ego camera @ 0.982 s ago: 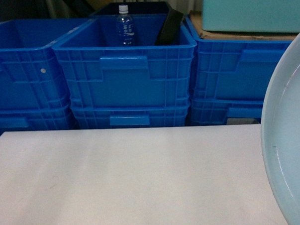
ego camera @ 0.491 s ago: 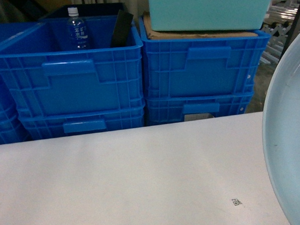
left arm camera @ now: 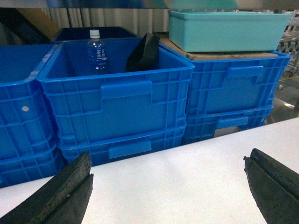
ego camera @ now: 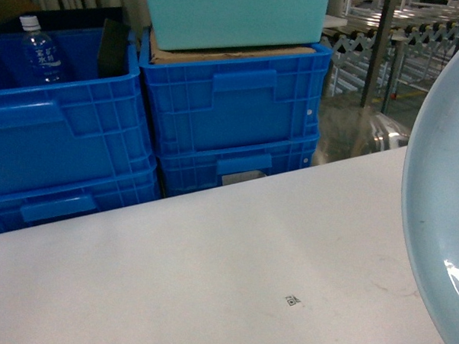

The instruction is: Place blue tray on left shelf second layer neatly

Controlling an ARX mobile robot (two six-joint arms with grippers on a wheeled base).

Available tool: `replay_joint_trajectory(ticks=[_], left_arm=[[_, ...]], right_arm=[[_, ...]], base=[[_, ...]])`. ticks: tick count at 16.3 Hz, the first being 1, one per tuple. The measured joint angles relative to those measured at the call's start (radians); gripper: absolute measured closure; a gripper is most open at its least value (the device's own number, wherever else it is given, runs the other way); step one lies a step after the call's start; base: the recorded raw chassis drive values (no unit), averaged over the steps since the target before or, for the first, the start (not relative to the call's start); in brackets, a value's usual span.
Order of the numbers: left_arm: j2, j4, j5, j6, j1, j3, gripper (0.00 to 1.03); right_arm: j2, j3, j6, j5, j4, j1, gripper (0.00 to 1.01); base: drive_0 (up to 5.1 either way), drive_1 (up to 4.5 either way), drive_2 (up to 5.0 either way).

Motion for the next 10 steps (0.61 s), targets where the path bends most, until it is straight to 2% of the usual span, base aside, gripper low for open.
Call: replay_joint_trajectory(ticks=[10], left_arm=[[0.000, 0.000, 0.000, 0.000, 0.000, 0.000, 0.05]], right_arm=[[0.000, 0.000, 0.000, 0.001, 0.000, 0.000, 0.99]], base=[[-1.5, -1.47, -1.5]])
